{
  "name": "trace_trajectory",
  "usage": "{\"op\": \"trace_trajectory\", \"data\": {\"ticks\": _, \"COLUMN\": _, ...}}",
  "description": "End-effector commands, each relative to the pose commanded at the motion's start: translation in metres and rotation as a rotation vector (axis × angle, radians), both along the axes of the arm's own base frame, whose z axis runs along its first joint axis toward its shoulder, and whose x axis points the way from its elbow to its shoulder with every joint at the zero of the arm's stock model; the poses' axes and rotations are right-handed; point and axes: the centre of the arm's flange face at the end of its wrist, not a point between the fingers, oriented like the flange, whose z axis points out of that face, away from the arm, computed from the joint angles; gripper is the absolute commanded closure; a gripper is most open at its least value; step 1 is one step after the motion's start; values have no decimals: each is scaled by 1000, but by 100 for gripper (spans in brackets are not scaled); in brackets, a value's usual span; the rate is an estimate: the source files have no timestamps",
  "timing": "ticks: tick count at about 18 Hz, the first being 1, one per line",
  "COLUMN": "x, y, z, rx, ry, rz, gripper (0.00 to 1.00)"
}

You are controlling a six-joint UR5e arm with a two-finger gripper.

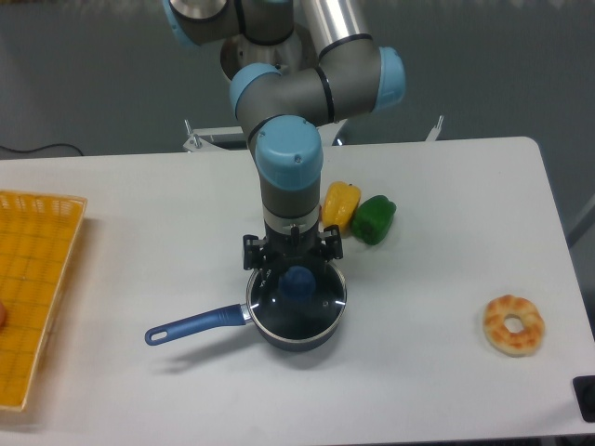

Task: Open the lid
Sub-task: 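Lower the gripper onto the blue knob of the glass lid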

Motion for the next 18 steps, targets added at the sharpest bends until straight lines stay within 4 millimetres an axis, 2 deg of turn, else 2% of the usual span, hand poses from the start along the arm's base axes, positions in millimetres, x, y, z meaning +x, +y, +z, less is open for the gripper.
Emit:
{"op": "trace_trajectory", "data": {"ticks": 6, "x": -7, "y": 3, "z": -11, "rx": -19, "ry": -1, "rz": 18, "gripper": 0}}
{"op": "trace_trajectory", "data": {"ticks": 11, "x": -14, "y": 5, "z": -9, "rx": -19, "ry": 5, "rz": 34, "gripper": 0}}
{"op": "trace_trajectory", "data": {"ticks": 18, "x": -16, "y": 7, "z": -23, "rx": -38, "ry": -7, "rz": 35, "gripper": 0}}
